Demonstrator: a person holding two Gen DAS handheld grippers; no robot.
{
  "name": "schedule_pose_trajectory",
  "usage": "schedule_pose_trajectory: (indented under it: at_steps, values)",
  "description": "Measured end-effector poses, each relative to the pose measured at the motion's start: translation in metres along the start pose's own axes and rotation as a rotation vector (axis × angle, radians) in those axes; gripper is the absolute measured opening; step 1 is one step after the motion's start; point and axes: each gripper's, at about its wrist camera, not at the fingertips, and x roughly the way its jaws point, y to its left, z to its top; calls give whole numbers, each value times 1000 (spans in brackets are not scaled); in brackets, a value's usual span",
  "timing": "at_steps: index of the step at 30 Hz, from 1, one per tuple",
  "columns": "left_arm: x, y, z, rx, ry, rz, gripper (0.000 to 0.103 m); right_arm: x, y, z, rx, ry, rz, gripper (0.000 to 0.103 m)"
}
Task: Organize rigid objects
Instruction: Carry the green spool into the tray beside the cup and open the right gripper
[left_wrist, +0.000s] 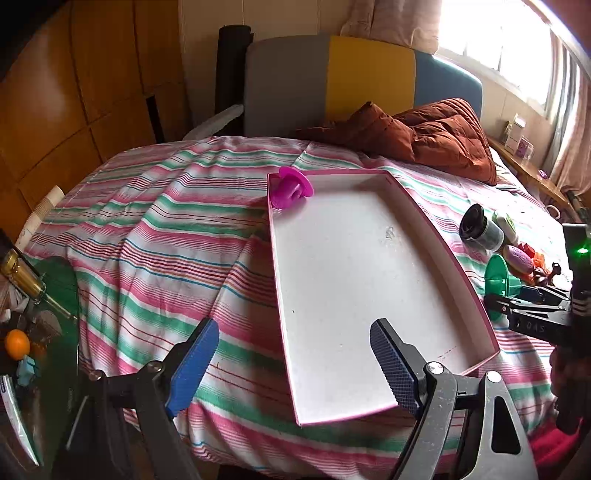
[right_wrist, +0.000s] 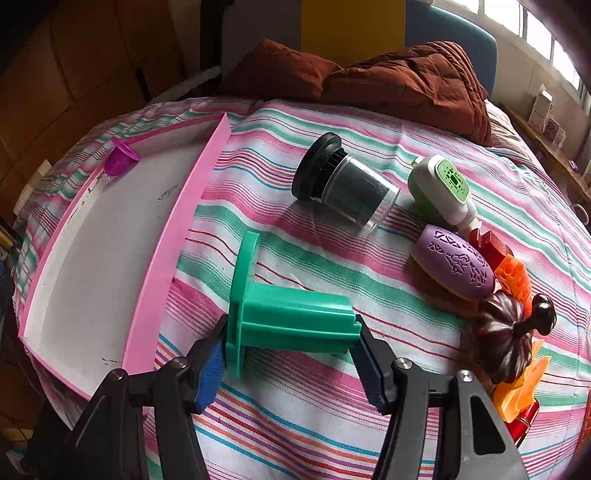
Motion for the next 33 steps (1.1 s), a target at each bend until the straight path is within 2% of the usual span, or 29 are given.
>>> schedule_pose_trajectory:
  at_steps: [8,20,23,29,33]
  values:
    - [-11,5,-2,-19,-28,-2,85,-1,2,-3,14,-17,-17,62]
    - [-11,18,-9,-48,-17,-3,85,-8,5,-9,38,-13,-61,62]
    - [-12,21,-11,-50,-18,3,85,-18,8,-8,31,-35,-84,62]
    - [-10,28,-12,-68,-16,8,85,-51,20,6,17,-119,-64,62]
    - [-8,37,-13,-93,-14,12,85,-63,48,18,-38,-147,4,62]
